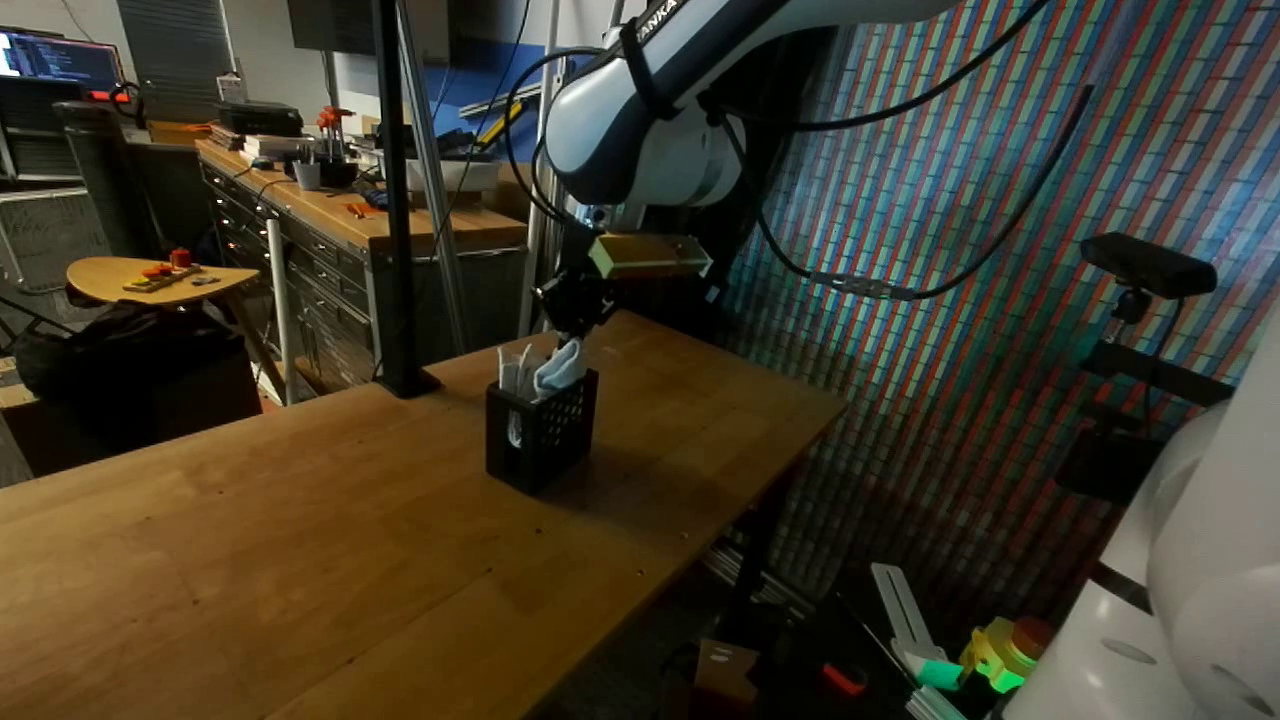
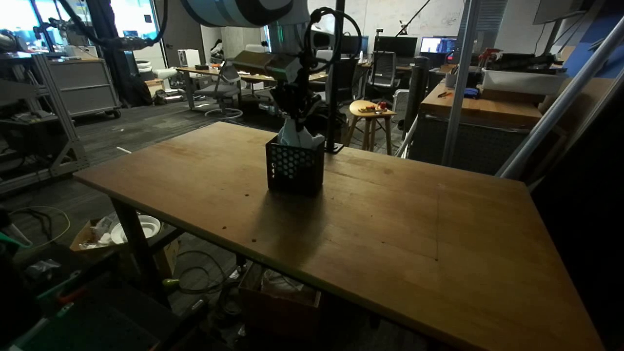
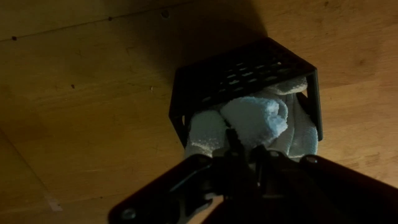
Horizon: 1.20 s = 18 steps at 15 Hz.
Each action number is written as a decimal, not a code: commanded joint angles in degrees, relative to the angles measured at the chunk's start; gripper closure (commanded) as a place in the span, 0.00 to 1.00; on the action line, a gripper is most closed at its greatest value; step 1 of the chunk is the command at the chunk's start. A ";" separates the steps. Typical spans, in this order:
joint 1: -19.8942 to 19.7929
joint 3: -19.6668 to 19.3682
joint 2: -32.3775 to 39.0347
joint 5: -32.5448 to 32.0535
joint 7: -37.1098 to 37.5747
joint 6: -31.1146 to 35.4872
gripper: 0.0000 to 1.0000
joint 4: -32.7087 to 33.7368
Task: Put the white towel in the black box
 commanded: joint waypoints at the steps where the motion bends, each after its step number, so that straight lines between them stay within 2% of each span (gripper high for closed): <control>1: 0.69 1.07 1.95 2.17 -5.04 0.19 0.89 2.74; 9: 0.77 3.57 5.42 4.61 -14.26 -1.37 0.90 3.82; 18: -0.02 4.82 8.71 5.34 -20.05 -3.98 0.89 5.45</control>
